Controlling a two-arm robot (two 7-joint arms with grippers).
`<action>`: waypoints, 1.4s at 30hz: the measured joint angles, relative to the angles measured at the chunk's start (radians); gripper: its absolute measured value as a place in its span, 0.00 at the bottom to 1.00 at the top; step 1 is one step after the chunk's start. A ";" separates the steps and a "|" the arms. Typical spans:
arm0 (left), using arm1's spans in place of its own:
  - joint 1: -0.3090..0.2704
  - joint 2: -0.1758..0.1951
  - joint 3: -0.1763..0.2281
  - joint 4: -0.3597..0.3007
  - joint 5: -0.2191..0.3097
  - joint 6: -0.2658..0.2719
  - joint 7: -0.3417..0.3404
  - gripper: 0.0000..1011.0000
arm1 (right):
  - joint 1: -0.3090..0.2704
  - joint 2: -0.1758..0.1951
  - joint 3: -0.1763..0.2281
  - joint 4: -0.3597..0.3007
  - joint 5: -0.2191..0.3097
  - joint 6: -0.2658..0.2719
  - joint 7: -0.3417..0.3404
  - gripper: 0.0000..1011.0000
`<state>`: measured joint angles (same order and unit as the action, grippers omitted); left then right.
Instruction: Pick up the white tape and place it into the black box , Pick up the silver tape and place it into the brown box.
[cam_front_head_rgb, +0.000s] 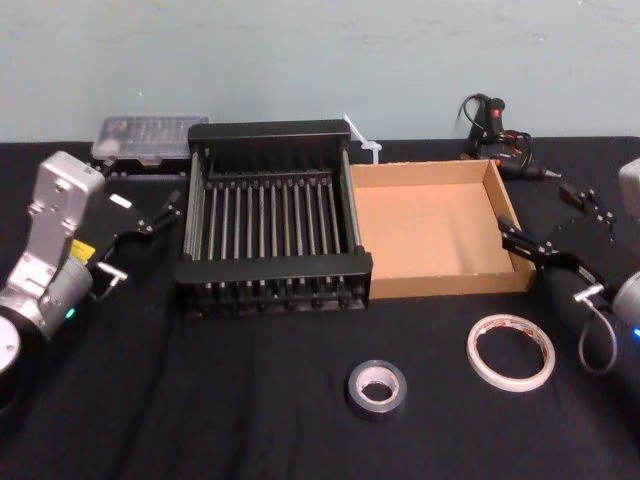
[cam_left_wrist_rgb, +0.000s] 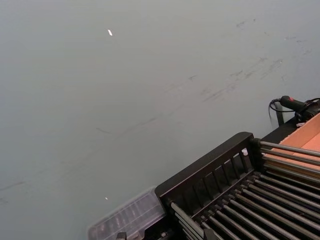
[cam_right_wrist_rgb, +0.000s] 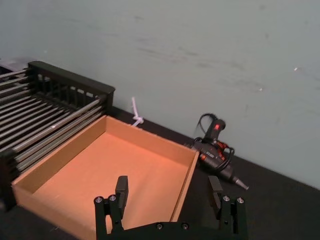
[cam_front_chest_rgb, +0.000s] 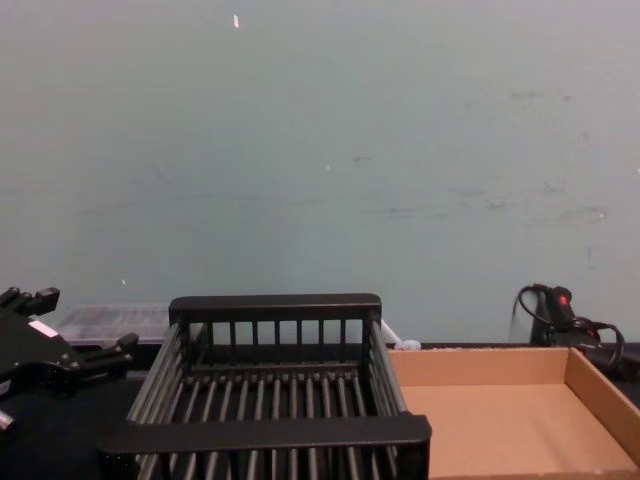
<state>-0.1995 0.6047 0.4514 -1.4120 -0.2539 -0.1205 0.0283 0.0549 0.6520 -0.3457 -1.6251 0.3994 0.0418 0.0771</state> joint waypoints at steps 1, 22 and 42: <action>0.000 0.000 0.000 0.000 0.000 0.000 0.000 0.99 | -0.005 0.004 0.005 -0.009 0.006 0.009 0.005 0.99; 0.000 0.000 0.000 0.000 0.000 0.000 0.000 0.99 | -0.236 0.110 0.165 -0.265 0.137 0.196 0.087 0.99; 0.000 0.000 0.000 0.000 0.000 0.000 0.000 0.99 | -0.320 0.067 0.176 -0.199 0.102 0.190 0.122 0.99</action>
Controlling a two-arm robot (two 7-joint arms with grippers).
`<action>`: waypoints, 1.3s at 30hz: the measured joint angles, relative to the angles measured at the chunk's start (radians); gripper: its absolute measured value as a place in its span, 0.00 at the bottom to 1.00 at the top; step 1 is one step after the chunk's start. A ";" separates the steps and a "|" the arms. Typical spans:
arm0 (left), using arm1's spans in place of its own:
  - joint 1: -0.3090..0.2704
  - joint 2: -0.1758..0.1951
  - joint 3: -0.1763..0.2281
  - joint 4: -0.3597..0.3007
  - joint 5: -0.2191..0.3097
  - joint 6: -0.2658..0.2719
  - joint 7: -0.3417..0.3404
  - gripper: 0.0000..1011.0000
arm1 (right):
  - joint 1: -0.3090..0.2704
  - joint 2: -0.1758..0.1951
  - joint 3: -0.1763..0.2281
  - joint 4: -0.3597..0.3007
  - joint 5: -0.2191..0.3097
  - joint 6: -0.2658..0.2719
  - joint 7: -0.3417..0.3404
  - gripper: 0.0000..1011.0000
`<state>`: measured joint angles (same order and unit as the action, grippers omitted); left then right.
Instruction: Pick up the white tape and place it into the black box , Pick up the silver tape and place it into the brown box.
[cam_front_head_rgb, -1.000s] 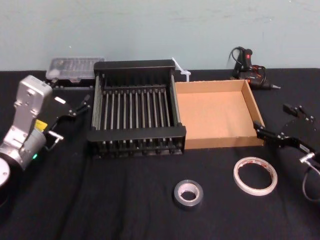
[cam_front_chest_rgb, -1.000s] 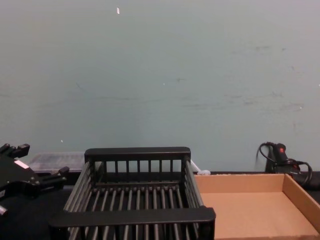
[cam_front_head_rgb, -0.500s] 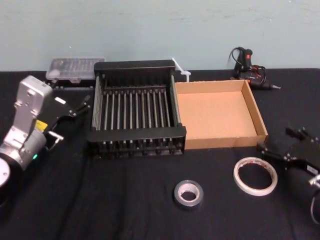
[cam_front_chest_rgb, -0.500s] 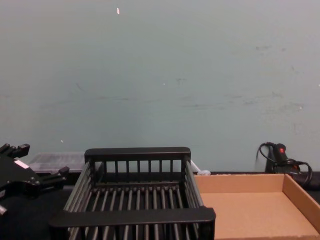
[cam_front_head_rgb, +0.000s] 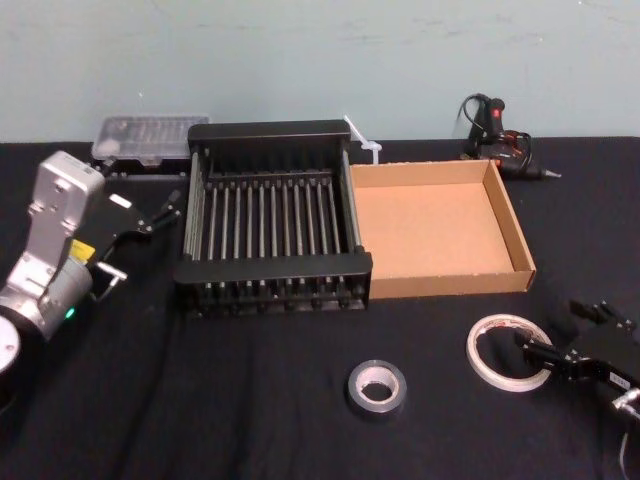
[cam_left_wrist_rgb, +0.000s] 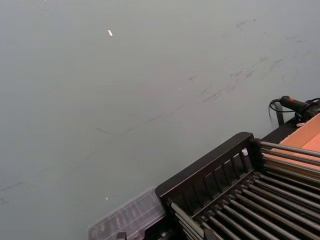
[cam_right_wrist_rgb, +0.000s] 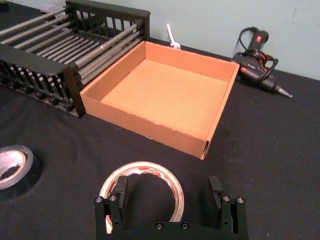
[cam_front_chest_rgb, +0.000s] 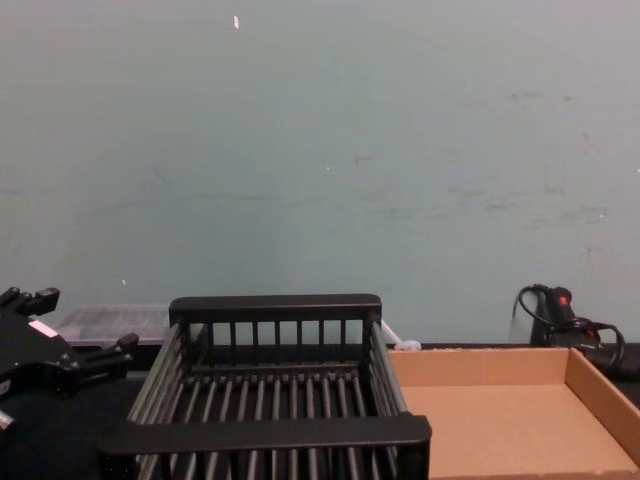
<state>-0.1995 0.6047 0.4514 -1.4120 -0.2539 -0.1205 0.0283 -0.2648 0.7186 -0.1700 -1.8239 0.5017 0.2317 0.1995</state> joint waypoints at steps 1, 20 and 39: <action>0.000 0.000 0.000 0.000 0.000 0.000 0.000 0.99 | 0.001 -0.003 -0.001 0.004 -0.003 -0.001 0.001 0.99; 0.000 0.000 0.000 0.000 0.000 0.000 0.000 0.99 | 0.033 -0.062 -0.019 0.091 -0.071 -0.003 0.035 0.99; 0.000 0.000 0.000 0.000 0.000 0.000 0.000 0.99 | 0.045 -0.101 -0.008 0.133 -0.120 -0.010 0.058 0.99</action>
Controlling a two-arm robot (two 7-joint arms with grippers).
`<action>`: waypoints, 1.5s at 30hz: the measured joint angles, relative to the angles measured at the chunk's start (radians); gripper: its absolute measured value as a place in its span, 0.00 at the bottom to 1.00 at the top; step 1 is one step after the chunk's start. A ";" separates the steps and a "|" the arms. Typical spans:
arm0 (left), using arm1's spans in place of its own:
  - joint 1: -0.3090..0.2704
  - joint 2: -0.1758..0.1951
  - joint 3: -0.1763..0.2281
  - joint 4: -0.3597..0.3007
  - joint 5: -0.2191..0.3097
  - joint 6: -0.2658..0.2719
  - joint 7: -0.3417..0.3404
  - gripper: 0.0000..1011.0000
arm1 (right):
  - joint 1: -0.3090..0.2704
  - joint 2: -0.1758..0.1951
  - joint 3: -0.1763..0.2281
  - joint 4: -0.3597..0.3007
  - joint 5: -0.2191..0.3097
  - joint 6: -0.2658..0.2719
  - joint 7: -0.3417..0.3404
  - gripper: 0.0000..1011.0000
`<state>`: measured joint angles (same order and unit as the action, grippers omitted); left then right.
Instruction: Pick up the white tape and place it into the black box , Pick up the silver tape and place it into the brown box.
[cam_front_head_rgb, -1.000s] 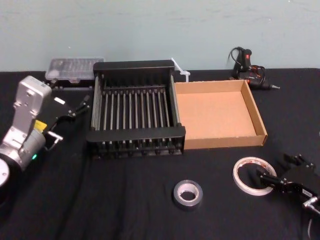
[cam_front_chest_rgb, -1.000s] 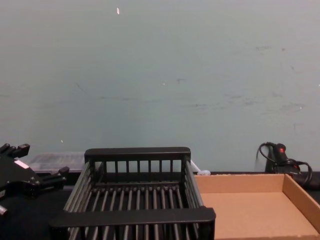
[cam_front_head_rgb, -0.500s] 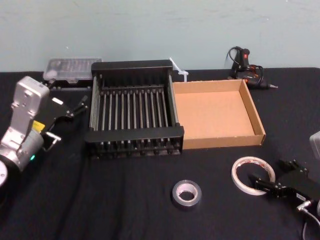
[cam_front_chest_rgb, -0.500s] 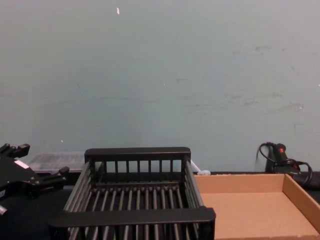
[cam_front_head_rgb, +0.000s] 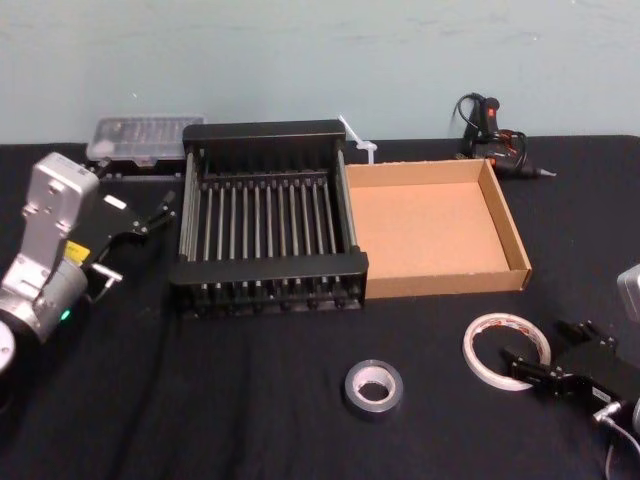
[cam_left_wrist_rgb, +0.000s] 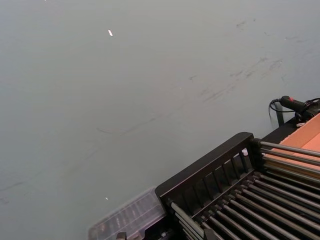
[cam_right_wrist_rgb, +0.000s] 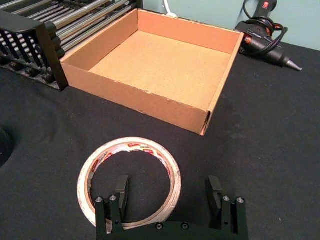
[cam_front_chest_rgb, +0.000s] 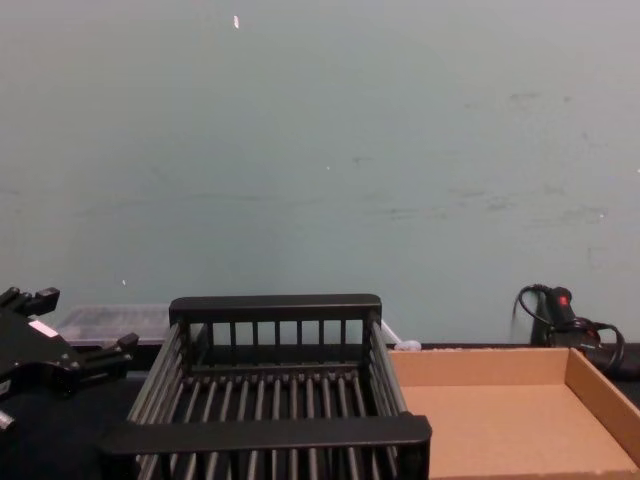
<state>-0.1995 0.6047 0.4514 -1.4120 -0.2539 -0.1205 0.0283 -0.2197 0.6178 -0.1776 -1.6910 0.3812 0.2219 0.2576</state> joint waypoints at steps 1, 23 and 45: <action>0.000 0.000 0.000 0.000 0.000 0.000 0.000 0.99 | 0.000 0.000 0.000 0.000 0.000 0.000 0.000 0.99; 0.000 0.000 0.000 0.000 0.000 0.000 0.000 0.99 | 0.000 0.002 0.000 -0.002 0.004 0.003 -0.003 0.65; 0.000 0.000 0.000 0.000 0.000 0.000 0.000 0.99 | 0.000 0.002 0.000 -0.002 0.006 0.004 -0.004 0.09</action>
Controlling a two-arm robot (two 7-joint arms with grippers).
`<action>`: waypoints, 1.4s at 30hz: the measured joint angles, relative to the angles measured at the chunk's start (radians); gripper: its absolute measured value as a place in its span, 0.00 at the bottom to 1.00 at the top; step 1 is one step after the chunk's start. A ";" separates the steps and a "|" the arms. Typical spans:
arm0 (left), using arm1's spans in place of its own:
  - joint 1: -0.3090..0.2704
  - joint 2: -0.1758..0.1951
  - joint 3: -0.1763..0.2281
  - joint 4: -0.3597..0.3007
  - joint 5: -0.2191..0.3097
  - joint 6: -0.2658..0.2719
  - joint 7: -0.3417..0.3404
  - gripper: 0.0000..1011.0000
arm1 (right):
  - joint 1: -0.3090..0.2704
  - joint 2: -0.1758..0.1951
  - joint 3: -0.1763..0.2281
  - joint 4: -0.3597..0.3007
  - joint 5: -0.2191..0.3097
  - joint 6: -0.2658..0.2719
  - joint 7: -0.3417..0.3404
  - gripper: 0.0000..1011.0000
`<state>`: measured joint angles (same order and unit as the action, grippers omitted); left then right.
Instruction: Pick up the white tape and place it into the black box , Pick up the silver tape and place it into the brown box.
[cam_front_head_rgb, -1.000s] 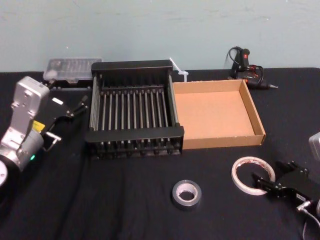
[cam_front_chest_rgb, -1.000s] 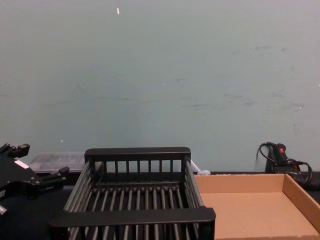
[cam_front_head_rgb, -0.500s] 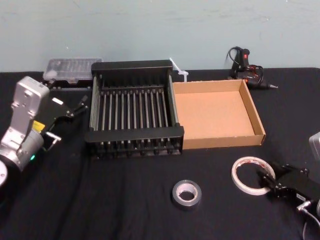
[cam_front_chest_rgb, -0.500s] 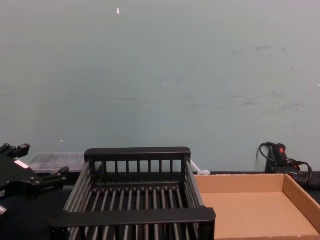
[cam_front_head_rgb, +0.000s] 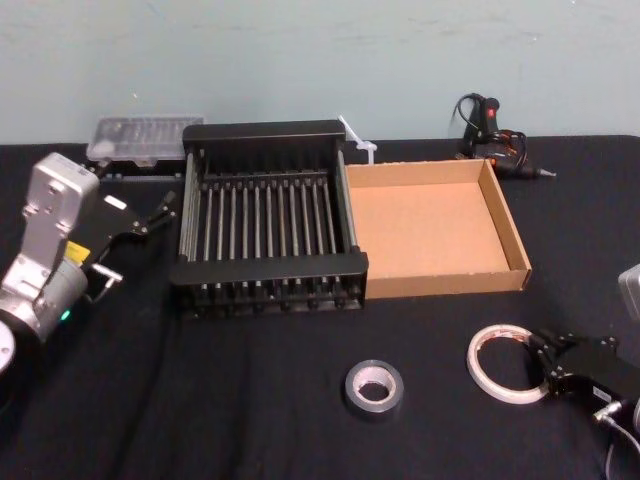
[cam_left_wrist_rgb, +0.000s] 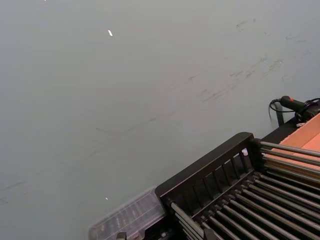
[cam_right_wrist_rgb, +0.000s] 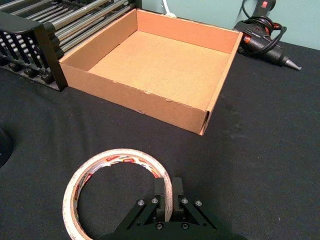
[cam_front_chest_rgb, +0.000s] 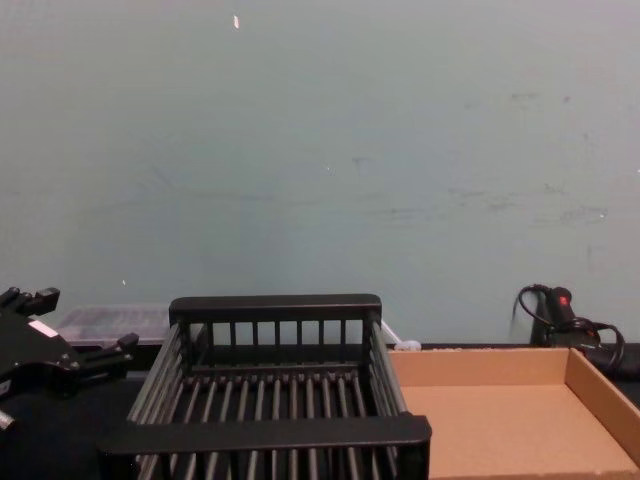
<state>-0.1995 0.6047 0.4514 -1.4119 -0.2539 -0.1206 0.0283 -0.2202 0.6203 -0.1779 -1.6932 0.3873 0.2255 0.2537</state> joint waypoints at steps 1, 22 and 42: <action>0.000 0.000 0.000 0.000 0.000 0.000 0.000 0.99 | 0.000 0.000 0.000 0.000 0.000 0.000 0.000 0.09; 0.000 0.000 0.000 0.000 0.000 0.000 0.000 0.99 | -0.022 -0.038 0.047 -0.024 -0.027 -0.079 0.045 0.09; 0.000 0.000 0.000 0.000 0.000 0.000 0.000 0.99 | -0.023 -0.090 0.095 -0.048 0.009 -0.210 0.101 0.09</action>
<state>-0.1995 0.6047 0.4514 -1.4120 -0.2539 -0.1205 0.0283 -0.2435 0.5300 -0.0834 -1.7414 0.3966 0.0158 0.3545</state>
